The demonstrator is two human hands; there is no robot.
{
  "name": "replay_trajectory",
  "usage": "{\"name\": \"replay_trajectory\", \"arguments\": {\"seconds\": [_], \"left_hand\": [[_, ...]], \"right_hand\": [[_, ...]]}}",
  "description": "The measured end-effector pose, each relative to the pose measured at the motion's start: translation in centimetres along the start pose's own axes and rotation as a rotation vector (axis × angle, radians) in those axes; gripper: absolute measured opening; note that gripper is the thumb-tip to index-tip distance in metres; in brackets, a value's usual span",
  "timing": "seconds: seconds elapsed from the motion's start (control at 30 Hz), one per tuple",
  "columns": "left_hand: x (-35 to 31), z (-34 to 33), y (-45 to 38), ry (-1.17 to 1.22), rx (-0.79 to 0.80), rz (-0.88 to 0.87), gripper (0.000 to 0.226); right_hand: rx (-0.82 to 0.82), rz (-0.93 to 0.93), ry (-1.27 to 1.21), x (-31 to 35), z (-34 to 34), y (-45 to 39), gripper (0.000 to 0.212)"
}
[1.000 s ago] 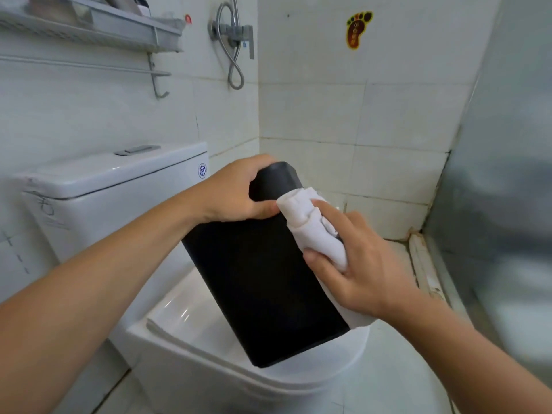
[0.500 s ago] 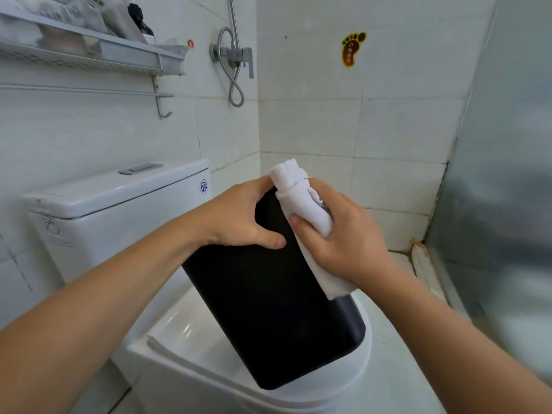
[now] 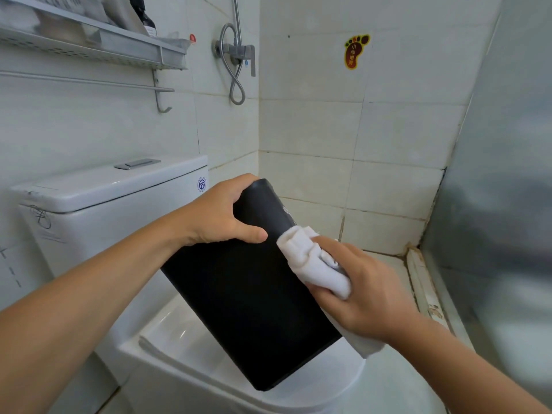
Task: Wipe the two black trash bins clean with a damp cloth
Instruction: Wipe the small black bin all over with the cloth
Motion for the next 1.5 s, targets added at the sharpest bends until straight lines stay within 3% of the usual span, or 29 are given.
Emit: {"name": "replay_trajectory", "arguments": {"seconds": [0.13,0.33,0.5,0.7,0.93,1.23,1.37,1.5], "left_hand": [[-0.5,-0.5,0.1,0.008,0.018,-0.037,0.065],[-1.9,-0.5,0.3,-0.034,0.015,-0.100,0.083],[-1.3,-0.3,0.5,-0.023,0.040,-0.055,0.075],[-0.4,0.3,0.8,-0.012,0.014,0.004,0.068],[-0.5,0.3,1.2,0.022,-0.002,-0.017,0.069],[-3.3,-1.4,0.6,-0.082,0.074,-0.118,0.085],[-3.2,-1.4,0.5,-0.044,0.093,-0.109,0.085],[-2.1,-0.5,0.7,-0.003,0.066,-0.061,0.071]], "right_hand": [[-0.067,0.013,-0.052,3.2,0.6,-3.7,0.050],[-0.094,-0.029,-0.196,5.4,1.4,-7.6,0.046],[-0.001,-0.023,-0.248,2.9,1.3,-4.8,0.033],[0.064,-0.056,-0.218,-1.7,0.0,0.4,0.033],[0.001,-0.041,-0.163,0.9,0.1,-1.9,0.038],[-0.105,-0.070,-0.358,5.1,2.9,-7.5,0.041],[-0.071,-0.088,-0.422,4.1,2.9,-6.2,0.027],[0.042,-0.115,-0.373,0.9,1.0,-2.7,0.023]]}}
Point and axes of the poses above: each hand's wrist, its own y-axis away from the middle knuckle, its own z-axis out of the back of the hand, x = y × z, the point moved 7 cm from there along -y, towards the middle knuckle, and after that the axes turned 15 degrees about -z, right-handed, at the moved point
